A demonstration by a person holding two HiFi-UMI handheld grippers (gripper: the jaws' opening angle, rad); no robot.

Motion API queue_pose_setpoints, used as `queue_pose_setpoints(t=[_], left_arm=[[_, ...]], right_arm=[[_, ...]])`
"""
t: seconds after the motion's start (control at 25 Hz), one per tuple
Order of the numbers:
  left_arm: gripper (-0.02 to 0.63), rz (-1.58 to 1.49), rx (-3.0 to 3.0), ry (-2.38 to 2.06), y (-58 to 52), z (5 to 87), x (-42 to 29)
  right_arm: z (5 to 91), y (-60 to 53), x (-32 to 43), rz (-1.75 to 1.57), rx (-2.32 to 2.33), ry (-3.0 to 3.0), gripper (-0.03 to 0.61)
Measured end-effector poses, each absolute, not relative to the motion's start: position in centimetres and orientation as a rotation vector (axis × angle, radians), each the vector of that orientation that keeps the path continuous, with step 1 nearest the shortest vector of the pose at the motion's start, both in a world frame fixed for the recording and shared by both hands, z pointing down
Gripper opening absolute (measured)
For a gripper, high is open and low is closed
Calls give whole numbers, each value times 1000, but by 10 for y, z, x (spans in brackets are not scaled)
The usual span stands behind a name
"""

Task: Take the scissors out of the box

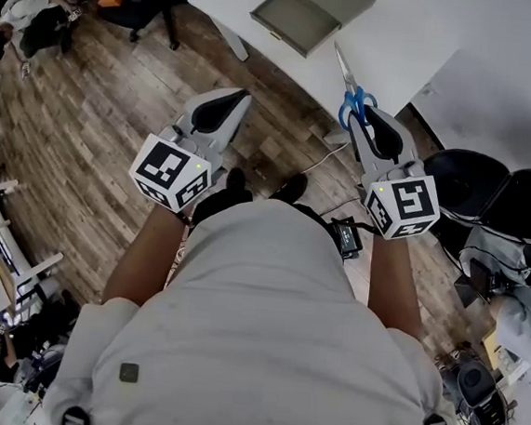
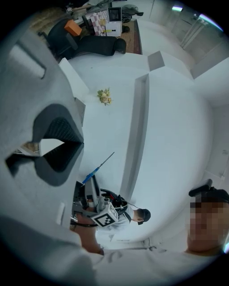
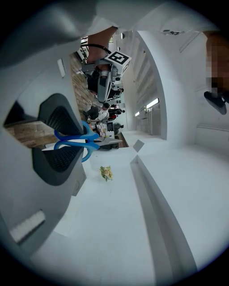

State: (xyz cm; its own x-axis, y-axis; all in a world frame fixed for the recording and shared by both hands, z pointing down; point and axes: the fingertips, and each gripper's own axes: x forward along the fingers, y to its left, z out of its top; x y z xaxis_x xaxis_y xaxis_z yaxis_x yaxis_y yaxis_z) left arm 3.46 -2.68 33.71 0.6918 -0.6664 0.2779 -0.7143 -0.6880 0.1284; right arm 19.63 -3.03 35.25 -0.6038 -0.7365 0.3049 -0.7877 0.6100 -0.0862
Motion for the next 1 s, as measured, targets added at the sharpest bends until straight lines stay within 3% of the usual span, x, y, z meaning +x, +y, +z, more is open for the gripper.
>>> queue_pose_setpoints(t=[1.0], left_arm=[[2, 205, 2783, -862, 59, 317, -85]], right_arm=[[324, 87, 56, 241, 1434, -2541, 98]])
